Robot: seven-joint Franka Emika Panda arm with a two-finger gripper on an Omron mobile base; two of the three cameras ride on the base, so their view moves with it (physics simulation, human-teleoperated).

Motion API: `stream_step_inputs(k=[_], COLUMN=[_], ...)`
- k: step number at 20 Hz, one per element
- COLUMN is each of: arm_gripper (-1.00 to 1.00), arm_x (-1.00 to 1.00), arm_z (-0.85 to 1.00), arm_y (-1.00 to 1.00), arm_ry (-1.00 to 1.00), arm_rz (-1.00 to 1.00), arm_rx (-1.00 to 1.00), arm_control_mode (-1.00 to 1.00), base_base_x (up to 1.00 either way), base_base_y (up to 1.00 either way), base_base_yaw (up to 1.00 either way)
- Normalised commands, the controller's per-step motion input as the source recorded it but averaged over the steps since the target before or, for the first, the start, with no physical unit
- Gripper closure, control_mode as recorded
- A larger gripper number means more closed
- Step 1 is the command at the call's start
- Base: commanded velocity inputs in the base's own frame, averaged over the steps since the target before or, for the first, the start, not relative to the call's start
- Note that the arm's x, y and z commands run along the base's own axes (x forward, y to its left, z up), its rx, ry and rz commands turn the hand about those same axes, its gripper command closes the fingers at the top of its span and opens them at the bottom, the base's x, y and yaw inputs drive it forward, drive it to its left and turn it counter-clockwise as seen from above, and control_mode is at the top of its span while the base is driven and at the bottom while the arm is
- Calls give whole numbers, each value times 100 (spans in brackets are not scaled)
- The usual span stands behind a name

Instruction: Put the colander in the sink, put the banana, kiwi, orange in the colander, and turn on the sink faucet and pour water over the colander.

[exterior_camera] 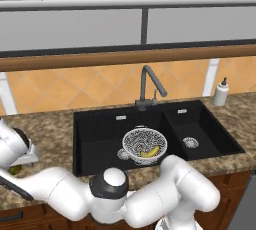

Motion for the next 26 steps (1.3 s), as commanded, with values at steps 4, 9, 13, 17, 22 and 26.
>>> stream_step_inputs(k=[4, 9, 13, 17, 22, 26], arm_gripper=[-100, -100, -100, -100, -100, -100], arm_x=[8, 4, 14, 6, 11, 9], arm_z=[-10, -5, 0, -3, 0, 0], arm_y=[0, 0, 1, 5, 15, 16], arm_ry=[-22, -12, -5, -3, 0, 2], arm_rz=[0, 2, 0, 0, 1, 2], arm_rx=[0, 4, 1, 0, 0, 0], arm_control_mode=[-100, -100, -100, -100, -100, -100], base_base_x=[0, 0, 0, 0, 0, 0], base_base_y=[0, 0, 0, 0, 0, 0], base_base_yaw=[0, 0, 0, 0, 0, 0])
